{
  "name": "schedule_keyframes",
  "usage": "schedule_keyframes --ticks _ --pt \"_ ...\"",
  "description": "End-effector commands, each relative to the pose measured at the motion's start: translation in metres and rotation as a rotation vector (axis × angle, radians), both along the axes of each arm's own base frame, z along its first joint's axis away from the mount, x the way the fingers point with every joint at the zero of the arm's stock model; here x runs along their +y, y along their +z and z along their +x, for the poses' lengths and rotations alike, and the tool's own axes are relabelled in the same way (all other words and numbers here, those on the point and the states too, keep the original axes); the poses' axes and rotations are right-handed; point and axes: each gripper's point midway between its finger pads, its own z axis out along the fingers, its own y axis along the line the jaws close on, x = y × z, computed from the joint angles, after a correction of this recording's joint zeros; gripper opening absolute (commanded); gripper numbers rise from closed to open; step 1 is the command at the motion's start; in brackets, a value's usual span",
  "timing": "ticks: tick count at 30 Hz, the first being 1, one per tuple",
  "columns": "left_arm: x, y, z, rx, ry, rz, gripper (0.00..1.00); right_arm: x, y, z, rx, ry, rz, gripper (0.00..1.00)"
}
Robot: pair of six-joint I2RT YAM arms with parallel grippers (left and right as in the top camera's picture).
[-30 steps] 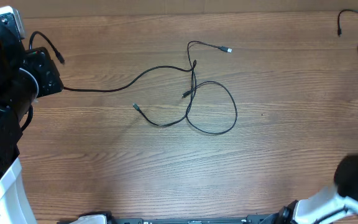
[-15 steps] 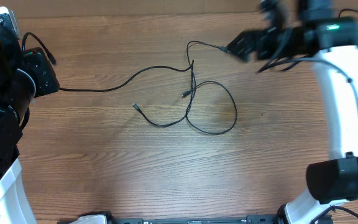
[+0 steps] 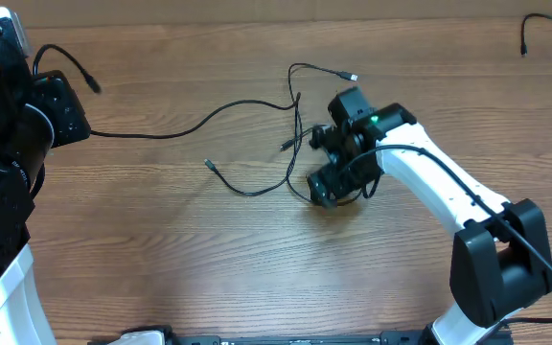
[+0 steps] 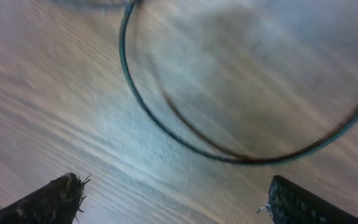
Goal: Untangle cables
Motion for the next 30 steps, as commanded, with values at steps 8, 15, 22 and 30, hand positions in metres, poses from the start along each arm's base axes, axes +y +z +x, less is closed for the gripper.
schedule_keyframes --ticks 8,15,22,30 --pt "0.002 -0.016 0.017 0.067 -0.009 0.014 0.04 0.026 -0.04 -0.032 -0.062 0.358 0.173 0.88" --pt "0.002 -0.019 0.02 0.078 -0.009 0.014 0.04 0.033 -0.075 0.004 -0.354 0.401 0.127 0.86" --pt "0.002 -0.026 0.014 0.114 -0.009 0.012 0.04 0.023 -0.094 -0.01 -0.301 0.29 0.119 0.04" --pt "0.002 -0.023 0.016 0.099 -0.009 0.013 0.04 0.046 -0.048 -0.013 -0.189 0.045 0.27 0.04"
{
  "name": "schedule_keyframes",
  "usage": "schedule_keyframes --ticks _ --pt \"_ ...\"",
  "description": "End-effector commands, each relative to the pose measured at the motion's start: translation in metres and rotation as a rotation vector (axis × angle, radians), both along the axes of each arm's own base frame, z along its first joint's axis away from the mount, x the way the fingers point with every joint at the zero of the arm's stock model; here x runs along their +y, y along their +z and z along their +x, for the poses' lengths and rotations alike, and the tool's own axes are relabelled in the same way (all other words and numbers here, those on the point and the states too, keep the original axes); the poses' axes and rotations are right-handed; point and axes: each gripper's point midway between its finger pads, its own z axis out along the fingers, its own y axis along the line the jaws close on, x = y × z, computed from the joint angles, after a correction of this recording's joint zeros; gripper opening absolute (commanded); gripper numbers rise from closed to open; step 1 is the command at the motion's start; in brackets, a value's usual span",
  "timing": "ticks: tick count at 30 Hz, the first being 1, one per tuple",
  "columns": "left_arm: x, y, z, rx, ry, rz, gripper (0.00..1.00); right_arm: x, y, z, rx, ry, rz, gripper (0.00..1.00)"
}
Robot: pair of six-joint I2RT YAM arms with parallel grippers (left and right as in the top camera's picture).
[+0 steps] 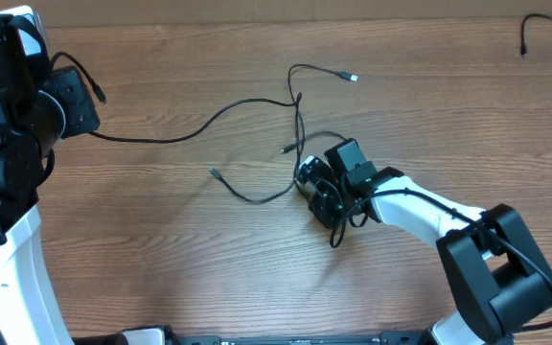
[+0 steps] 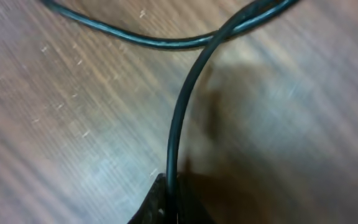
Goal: Untangle cables
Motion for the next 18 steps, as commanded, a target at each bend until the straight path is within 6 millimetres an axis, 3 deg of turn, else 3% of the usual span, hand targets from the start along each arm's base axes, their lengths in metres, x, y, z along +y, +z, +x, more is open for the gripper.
schedule_keyframes --ticks 1,4,5,8,14,18 --pt "0.001 0.007 0.0 -0.024 -0.01 0.02 0.04 0.016 0.041 0.01 0.011 -0.088 0.098 0.04" --pt "0.002 0.009 0.002 -0.036 -0.01 0.021 0.04 0.027 0.107 0.029 -0.082 -0.099 0.165 0.04" --pt "0.002 0.01 0.003 -0.04 -0.01 0.021 0.04 0.032 0.146 0.038 -0.131 -0.112 0.204 0.04" --pt "0.002 0.011 0.006 -0.049 -0.009 0.022 0.04 0.038 0.237 0.05 -0.239 -0.144 0.301 0.04" --pt "0.004 0.007 0.015 -0.038 -0.002 0.027 0.04 0.035 0.406 0.045 -0.493 -0.141 0.485 0.04" --pt "0.005 0.001 0.021 -0.02 -0.001 0.027 0.04 0.015 0.496 0.039 -0.721 -0.143 0.562 0.04"
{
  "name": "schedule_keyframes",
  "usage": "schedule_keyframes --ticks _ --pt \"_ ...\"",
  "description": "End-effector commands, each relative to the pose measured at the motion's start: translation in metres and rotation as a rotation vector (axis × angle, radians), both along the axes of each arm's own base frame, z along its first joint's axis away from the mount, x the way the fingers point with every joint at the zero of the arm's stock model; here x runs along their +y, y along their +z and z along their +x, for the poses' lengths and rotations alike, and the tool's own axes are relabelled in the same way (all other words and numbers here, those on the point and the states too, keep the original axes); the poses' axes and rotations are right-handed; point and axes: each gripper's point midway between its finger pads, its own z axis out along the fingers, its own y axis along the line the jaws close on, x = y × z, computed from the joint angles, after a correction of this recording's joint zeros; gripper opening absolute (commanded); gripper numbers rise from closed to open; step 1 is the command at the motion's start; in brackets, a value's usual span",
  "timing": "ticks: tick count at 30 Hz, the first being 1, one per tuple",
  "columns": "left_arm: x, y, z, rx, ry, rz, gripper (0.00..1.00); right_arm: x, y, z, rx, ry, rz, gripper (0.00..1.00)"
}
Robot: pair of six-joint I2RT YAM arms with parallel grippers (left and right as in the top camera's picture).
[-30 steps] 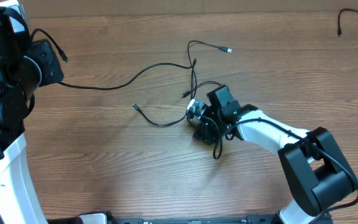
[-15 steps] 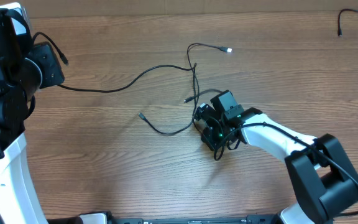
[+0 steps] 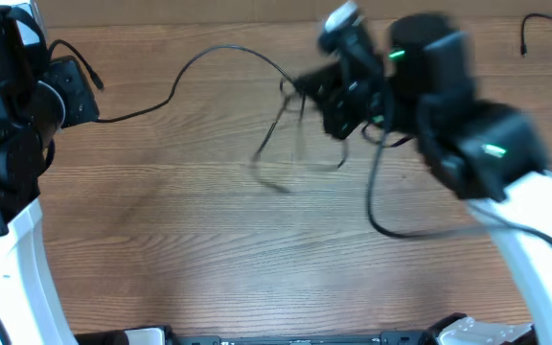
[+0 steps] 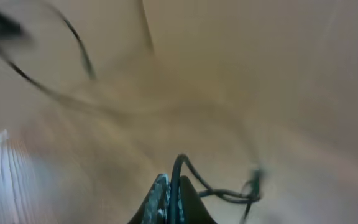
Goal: Untangle cables
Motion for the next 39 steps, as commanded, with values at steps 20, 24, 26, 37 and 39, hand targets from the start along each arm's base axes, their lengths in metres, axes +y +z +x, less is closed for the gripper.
schedule_keyframes --ticks 20,24,26,37,39 --pt "0.109 0.016 -0.063 0.009 0.543 0.184 0.04 -0.253 0.185 0.051 -0.572 -0.594 0.157 0.04" --pt "0.124 0.026 -0.087 -0.025 0.621 0.181 0.04 -0.316 0.183 0.052 -0.571 -0.698 0.153 0.04" --pt "0.127 0.032 -0.097 -0.043 0.646 0.188 0.04 -0.345 0.186 0.05 -0.601 -0.759 0.134 0.04" --pt "0.146 0.06 -0.159 -0.113 0.859 0.282 0.04 -0.486 0.195 0.008 -0.714 -1.084 0.031 0.04" --pt "0.147 0.062 -0.171 -0.123 0.887 0.281 0.04 -0.515 0.187 -0.001 -0.698 -1.149 0.016 0.04"
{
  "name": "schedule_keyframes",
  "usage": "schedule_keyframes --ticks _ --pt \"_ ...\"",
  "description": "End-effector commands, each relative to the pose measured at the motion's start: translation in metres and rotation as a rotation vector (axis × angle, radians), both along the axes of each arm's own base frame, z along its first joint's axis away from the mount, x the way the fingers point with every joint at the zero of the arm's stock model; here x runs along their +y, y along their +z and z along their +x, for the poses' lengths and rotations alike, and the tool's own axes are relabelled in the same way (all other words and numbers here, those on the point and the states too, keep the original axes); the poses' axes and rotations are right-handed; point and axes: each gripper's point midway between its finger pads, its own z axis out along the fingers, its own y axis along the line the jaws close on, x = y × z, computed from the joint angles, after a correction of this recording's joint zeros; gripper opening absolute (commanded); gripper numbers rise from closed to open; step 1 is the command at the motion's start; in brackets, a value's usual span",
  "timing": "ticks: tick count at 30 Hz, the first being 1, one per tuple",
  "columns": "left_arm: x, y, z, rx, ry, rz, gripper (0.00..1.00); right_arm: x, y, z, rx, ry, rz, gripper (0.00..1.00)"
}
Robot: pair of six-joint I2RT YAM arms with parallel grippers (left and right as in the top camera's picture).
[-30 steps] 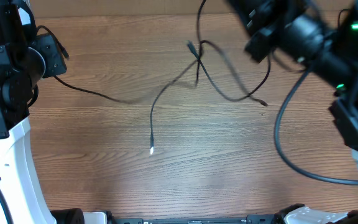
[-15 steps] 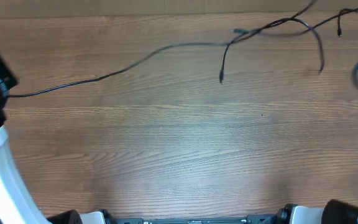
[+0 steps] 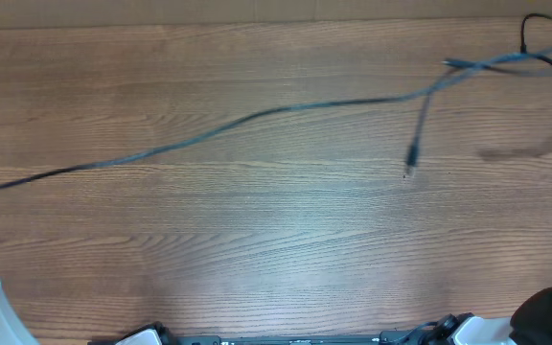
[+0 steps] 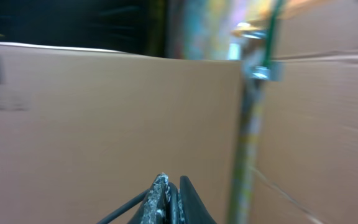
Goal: Untangle cables
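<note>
One long dark cable (image 3: 257, 117) runs taut and blurred over the wooden table (image 3: 257, 249), from the left edge up to the far right. A short branch drops off it and ends in a plug (image 3: 410, 165) just above the wood. In the right wrist view my right gripper (image 4: 171, 185) is shut on a black cable (image 4: 126, 207), which leaves the fingertips to the lower left. It is raised and faces cardboard, out of the overhead view. Only a dark bit of the left arm shows at the left edge; its gripper is out of view.
Another black cable (image 3: 535, 19) lies at the table's far right corner. Brown cardboard boxes (image 4: 92, 118) fill the right wrist view, with a greenish upright strip (image 4: 247, 143) between them. The right arm's base (image 3: 544, 316) sits at the bottom right.
Both arms have left the overhead view. The cable, then bunched in loops by the right gripper at the table's upper middle, now stretches in one line across the table. The right gripper stays shut on it.
First my right gripper stood open over a cable loop in the tangle at mid-table, the left arm at the far left with one cable end. Then it was shut on the cable on the wood, later lifted with the loops hanging. Now the cable is stretched out.
</note>
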Motion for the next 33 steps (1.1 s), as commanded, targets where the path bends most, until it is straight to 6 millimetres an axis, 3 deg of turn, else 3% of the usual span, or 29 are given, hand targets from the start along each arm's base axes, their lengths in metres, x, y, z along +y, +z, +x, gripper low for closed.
schedule_keyframes --ticks 1,4,7,10,13,16,18,21,26,33 --pt "0.005 0.015 -0.033 -0.058 0.107 0.043 0.04 -0.045 -0.008 -0.014 0.006 -0.097 0.026 0.04" --pt "0.007 0.02 -0.049 -0.102 0.155 0.046 0.04 -0.087 -0.022 -0.031 0.012 -0.175 0.089 0.04" --pt "0.005 0.023 -0.052 -0.125 0.151 0.044 0.04 -0.122 -0.04 -0.042 0.023 -0.224 0.166 0.04" --pt "0.003 0.023 -0.044 -0.145 0.119 0.029 0.04 -0.141 -0.066 -0.035 0.065 -0.223 0.224 0.04" --pt "0.005 0.021 -0.034 -0.149 0.103 0.018 0.04 -0.144 -0.092 -0.012 0.117 -0.176 0.278 0.04" --pt "0.01 0.021 -0.027 -0.147 0.107 0.021 0.04 -0.127 -0.114 0.027 0.18 -0.098 0.276 0.04" --pt "0.014 0.023 -0.035 -0.134 0.156 0.047 0.04 -0.103 -0.122 0.059 0.21 -0.023 0.253 0.04" --pt "0.021 0.029 -0.069 -0.15 0.305 0.088 0.04 -0.044 -0.132 0.117 0.255 0.082 0.175 0.04" --pt "0.015 0.042 -0.104 -0.251 0.387 0.114 0.04 0.017 -0.146 0.176 0.29 0.099 0.102 0.04" --pt "0.01 0.034 -0.057 -0.292 0.182 0.008 0.04 0.062 -0.185 0.214 0.377 0.183 0.132 0.04"
